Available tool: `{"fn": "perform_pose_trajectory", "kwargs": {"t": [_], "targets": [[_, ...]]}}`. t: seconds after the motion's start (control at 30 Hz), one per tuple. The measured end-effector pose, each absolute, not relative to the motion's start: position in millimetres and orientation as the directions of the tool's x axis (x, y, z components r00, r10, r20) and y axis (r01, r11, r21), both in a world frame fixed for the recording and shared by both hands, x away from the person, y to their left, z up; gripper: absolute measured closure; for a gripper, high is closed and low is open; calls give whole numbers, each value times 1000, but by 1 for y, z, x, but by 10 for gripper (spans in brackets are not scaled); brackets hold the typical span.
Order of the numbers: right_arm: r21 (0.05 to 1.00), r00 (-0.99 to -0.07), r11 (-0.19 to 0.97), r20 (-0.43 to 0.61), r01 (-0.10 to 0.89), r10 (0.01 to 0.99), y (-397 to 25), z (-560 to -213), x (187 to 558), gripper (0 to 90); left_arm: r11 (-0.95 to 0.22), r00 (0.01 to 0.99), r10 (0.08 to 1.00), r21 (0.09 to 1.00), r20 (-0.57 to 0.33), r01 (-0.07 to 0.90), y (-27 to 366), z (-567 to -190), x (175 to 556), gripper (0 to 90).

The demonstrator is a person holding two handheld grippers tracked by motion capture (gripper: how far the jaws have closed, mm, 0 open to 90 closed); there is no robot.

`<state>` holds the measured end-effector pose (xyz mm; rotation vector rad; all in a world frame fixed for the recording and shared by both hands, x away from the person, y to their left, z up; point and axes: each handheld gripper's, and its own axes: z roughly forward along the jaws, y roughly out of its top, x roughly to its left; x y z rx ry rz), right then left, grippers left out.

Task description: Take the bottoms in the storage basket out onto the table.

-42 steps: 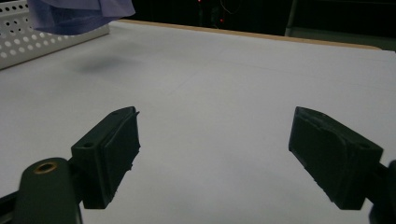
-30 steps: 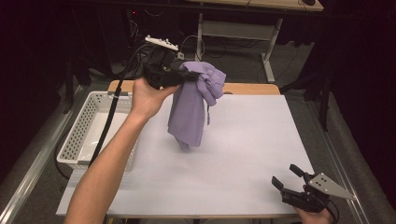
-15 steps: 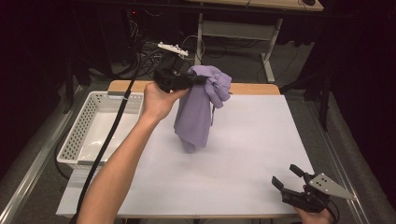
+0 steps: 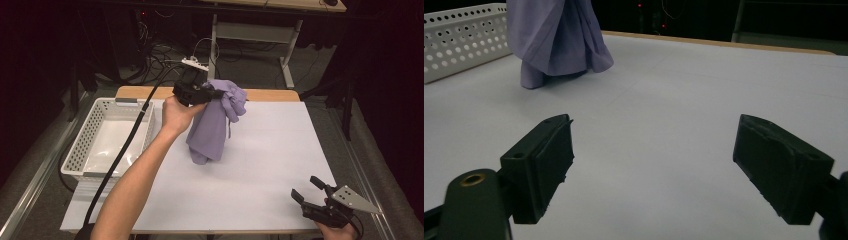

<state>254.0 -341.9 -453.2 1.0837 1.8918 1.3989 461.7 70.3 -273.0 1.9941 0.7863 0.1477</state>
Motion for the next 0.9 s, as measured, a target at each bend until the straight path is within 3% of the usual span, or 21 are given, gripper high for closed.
{"fn": "perform_pose_trajectory", "kwargs": {"t": [0.9], "targets": [[947, -524, 126, 49, 294, 850, -343, -453, 254, 172, -323, 734, 622, 765, -272, 557, 83, -333, 473, 833]]}}
